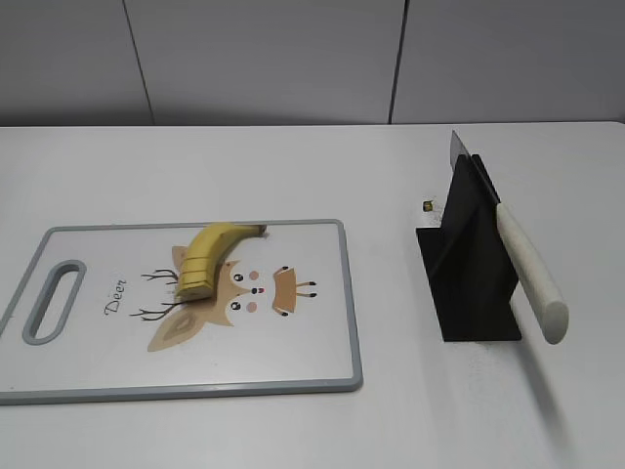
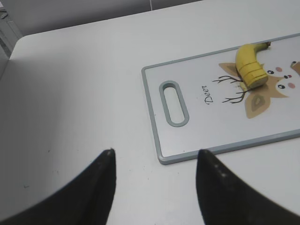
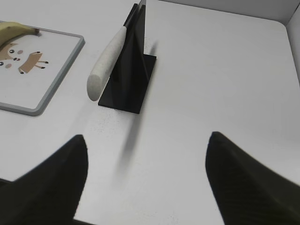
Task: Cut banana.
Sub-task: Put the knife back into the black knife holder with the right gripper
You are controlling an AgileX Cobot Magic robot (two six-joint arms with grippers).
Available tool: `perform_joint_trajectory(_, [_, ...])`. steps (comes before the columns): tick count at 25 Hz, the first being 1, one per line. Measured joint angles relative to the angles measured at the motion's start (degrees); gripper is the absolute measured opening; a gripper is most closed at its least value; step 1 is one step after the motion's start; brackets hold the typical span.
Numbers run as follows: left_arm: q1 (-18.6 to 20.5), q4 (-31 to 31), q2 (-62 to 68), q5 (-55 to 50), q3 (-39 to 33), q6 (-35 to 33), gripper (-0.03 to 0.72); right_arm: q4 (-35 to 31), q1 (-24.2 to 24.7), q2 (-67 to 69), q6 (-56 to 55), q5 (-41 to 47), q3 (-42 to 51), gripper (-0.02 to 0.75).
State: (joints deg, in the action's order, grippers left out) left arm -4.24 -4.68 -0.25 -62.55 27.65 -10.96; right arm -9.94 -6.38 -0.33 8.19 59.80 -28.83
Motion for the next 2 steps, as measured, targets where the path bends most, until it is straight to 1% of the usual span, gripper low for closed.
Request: perform_joint_trajectory(2, [0.00, 0.00, 0.00, 0.00, 0.00, 0.00, 0.535, 0.00, 0.00, 0.00, 0.00, 0.00, 0.00, 0.591])
